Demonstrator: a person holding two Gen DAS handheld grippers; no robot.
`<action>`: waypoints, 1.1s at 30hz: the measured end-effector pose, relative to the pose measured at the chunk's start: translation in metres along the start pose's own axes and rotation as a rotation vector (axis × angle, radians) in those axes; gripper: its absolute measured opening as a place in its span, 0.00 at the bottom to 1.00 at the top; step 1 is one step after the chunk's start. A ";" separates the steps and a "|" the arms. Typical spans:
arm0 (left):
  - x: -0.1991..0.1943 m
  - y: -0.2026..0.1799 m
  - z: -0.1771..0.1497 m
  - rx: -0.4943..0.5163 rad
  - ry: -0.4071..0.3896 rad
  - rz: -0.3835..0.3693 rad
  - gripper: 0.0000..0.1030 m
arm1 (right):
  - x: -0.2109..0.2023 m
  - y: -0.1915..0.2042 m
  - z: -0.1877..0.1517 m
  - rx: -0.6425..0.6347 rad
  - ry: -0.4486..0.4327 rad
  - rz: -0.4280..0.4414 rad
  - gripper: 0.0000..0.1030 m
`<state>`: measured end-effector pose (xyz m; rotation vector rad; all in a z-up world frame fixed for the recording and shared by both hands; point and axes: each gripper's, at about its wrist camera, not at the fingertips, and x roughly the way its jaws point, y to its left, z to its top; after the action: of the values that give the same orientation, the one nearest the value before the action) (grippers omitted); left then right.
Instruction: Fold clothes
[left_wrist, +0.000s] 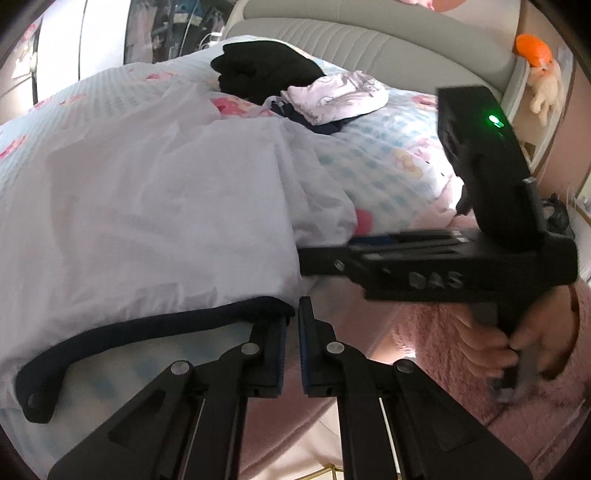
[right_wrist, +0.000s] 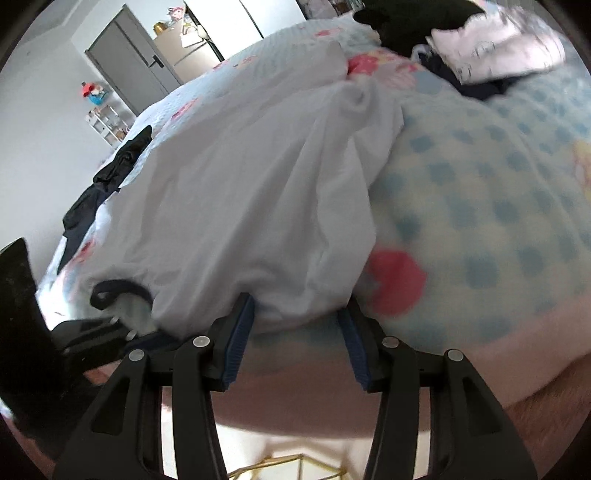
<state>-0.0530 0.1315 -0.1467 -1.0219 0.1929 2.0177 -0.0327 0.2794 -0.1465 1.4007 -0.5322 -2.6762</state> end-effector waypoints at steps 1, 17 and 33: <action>0.000 -0.001 -0.001 0.004 0.001 -0.001 0.06 | 0.000 0.001 0.001 -0.016 -0.012 -0.018 0.46; -0.015 0.000 -0.012 -0.025 -0.015 0.067 0.02 | -0.021 -0.015 -0.002 0.116 0.000 0.138 0.32; -0.006 0.008 0.005 0.031 0.008 0.090 0.40 | 0.017 -0.020 0.027 0.106 -0.026 0.115 0.14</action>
<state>-0.0605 0.1251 -0.1412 -1.0178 0.2787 2.0856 -0.0623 0.3020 -0.1522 1.3183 -0.7427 -2.6134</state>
